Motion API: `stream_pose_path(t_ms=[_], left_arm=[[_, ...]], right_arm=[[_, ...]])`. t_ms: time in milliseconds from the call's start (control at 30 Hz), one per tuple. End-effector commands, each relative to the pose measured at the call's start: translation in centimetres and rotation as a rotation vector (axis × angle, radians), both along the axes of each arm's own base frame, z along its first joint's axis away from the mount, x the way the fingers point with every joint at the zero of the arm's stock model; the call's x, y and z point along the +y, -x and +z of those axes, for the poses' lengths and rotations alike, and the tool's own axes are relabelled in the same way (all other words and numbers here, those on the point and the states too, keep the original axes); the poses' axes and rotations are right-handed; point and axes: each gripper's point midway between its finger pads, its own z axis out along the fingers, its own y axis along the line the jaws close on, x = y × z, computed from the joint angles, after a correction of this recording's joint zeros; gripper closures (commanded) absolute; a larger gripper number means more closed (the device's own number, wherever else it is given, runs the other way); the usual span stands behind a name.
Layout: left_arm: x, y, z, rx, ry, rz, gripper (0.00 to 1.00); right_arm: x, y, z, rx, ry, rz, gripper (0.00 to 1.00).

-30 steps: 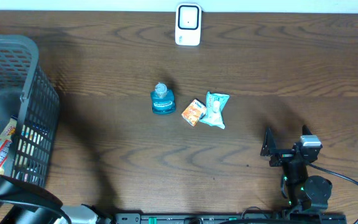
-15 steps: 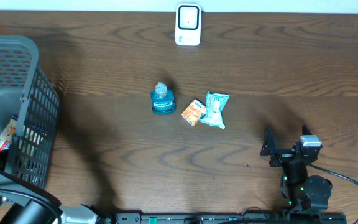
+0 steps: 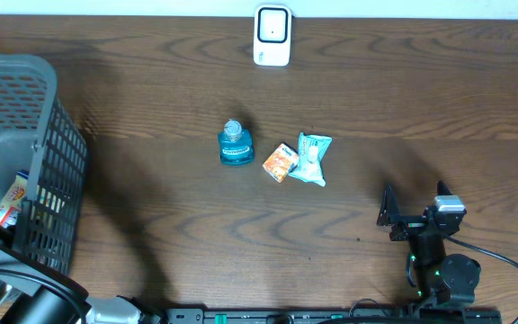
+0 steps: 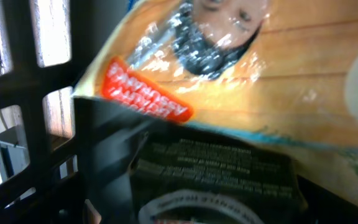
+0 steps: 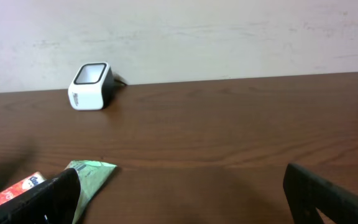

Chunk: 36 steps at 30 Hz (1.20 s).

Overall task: Scan the item barcode
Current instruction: 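Return the left gripper into the basket and grasp the dark green box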

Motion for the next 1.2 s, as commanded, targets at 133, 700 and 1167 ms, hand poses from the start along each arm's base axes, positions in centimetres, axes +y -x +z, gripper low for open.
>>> stream_pose_path(t_ms=[133, 700, 1167], left_arm=[[-1.4, 1.2, -1.5, 0.033, 0.037, 0.004, 0.03], [0.2, -0.1, 1.4, -0.010, -0.010, 0.005, 0.39], [1.0, -7.7, 18.5, -0.594, -0.278, -0.073, 0.39]], right_arm=[[0.1, 0.0, -0.1, 0.002, -0.009, 0.006, 0.01], [0.1, 0.0, -0.1, 0.002, -0.009, 0.006, 0.01], [0.1, 0.0, -0.1, 0.002, -0.009, 0.006, 0.01]])
